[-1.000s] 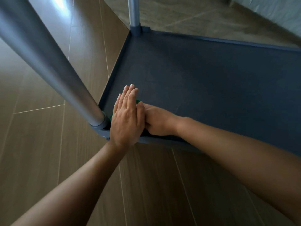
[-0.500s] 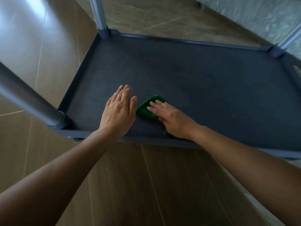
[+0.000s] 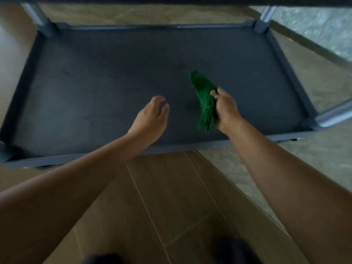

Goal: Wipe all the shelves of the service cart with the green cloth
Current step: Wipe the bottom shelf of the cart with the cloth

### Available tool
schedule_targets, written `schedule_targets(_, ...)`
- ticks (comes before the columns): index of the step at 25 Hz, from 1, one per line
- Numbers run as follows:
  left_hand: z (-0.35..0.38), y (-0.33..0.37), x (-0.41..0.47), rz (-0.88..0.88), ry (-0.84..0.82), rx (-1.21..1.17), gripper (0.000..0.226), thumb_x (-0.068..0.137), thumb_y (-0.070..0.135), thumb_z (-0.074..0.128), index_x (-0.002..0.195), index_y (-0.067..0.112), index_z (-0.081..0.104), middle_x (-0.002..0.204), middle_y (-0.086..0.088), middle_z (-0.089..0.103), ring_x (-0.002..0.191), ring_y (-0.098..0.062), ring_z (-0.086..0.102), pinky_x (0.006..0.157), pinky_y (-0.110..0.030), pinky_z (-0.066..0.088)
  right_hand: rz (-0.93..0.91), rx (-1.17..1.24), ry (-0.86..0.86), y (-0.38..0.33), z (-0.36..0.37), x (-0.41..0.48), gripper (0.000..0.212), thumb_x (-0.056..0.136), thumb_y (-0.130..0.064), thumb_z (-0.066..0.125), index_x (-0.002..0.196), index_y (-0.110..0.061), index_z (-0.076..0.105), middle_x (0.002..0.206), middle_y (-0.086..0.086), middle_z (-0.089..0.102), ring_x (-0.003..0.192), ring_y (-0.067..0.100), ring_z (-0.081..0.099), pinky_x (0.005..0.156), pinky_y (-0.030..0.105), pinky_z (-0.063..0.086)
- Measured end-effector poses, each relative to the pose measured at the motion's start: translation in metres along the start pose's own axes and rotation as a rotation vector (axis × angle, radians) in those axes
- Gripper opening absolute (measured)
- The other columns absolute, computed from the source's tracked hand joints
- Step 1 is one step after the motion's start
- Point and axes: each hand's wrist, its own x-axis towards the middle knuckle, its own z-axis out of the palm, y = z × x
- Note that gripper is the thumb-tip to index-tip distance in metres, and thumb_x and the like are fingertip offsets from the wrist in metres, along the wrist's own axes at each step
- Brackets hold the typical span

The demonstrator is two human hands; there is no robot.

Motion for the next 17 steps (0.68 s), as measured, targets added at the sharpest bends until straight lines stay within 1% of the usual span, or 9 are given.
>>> schedule_targets(2,0.01,0.023,-0.004,-0.068,-0.04,-0.1,0.036,0.099,0.04,0.035,0.129,0.023,0.045,0.101,0.007,0.058,0.083,-0.012,0.053,0.065,-0.027,0.037,0.174,0.396,-0.008,-0.009,-0.002,-0.019,0.032,0.101,-0.017,0.032,0.114,-0.004,0.058,0.106,0.014,0.063,0.093,0.025,0.062,0.08,0.034,0.05)
schedule_targets(4,0.015,0.043,-0.012,-0.154,-0.051,-0.181,0.033,0.097,0.041,0.039,0.116,0.017,0.05,0.079,0.006,0.05,0.069,-0.014,0.049,0.059,-0.03,0.041,0.242,0.461,-0.028,-0.014,-0.007,-0.045,0.031,0.098,-0.021,0.032,0.097,-0.008,0.06,0.089,0.01,0.068,0.079,0.023,0.064,0.07,0.032,0.049)
schedule_targets(5,0.016,0.053,-0.016,-0.224,-0.066,-0.224,0.036,0.097,0.041,0.041,0.113,0.011,0.051,0.075,0.005,0.045,0.067,-0.015,0.048,0.063,-0.033,0.047,0.26,0.482,-0.045,-0.017,-0.009,-0.059,0.029,0.095,-0.022,0.034,0.093,-0.009,0.06,0.082,0.009,0.069,0.074,0.023,0.066,0.068,0.03,0.047)
schedule_targets(6,0.016,0.061,-0.021,-0.319,-0.098,-0.285,0.035,0.096,0.041,0.044,0.108,0.009,0.052,0.076,0.004,0.045,0.071,-0.017,0.052,0.073,-0.039,0.054,0.278,0.523,-0.047,-0.022,-0.01,-0.074,0.026,0.091,-0.02,0.037,0.09,-0.008,0.061,0.077,0.009,0.07,0.07,0.024,0.066,0.067,0.03,0.046)
schedule_targets(8,0.016,0.077,-0.036,-0.542,-0.179,-0.471,0.027,0.095,0.041,0.05,0.098,0.014,0.055,0.089,0.0,0.055,0.092,-0.021,0.061,0.089,-0.043,0.054,0.334,0.628,-0.056,-0.032,-0.008,-0.103,0.025,0.077,-0.017,0.043,0.088,-0.004,0.061,0.075,0.012,0.068,0.069,0.027,0.064,0.067,0.03,0.048)
schedule_targets(10,0.013,0.095,-0.054,-0.718,-0.263,-0.657,0.029,0.094,0.037,0.056,0.107,0.011,0.059,0.101,-0.006,0.063,0.097,-0.022,0.064,0.088,-0.042,0.055,0.407,0.684,-0.057,-0.044,-0.005,-0.132,0.032,0.068,-0.016,0.042,0.089,0.001,0.06,0.08,0.017,0.064,0.074,0.03,0.062,0.07,0.033,0.051)
schedule_targets(13,0.001,0.129,-0.089,-0.844,-0.318,-0.872,0.028,0.093,0.028,0.059,0.114,0.009,0.059,0.105,-0.007,0.068,0.089,-0.023,0.069,0.078,-0.04,0.058,0.534,0.692,0.026,-0.071,-0.003,-0.174,0.036,0.062,-0.017,0.044,0.086,0.002,0.062,0.08,0.018,0.063,0.078,0.033,0.061,0.072,0.036,0.052)
schedule_targets(16,-0.021,0.17,-0.12,-0.926,-0.275,-0.94,0.032,0.092,0.023,0.059,0.121,0.008,0.057,0.116,-0.011,0.066,0.1,-0.026,0.067,0.079,-0.039,0.057,0.57,0.716,0.125,-0.109,-0.002,-0.214,0.03,0.059,-0.017,0.041,0.053,-0.001,0.066,0.06,0.014,0.063,0.059,0.027,0.065,0.059,0.029,0.054)
schedule_targets(17,-0.03,0.184,-0.128,-0.948,-0.249,-0.942,0.034,0.092,0.021,0.059,0.122,0.008,0.056,0.118,-0.012,0.065,0.099,-0.026,0.066,0.076,-0.037,0.057,0.57,0.736,0.128,-0.124,-0.001,-0.226,0.032,0.059,-0.018,0.04,0.048,-0.003,0.066,0.058,0.014,0.063,0.055,0.027,0.066,0.057,0.028,0.054)
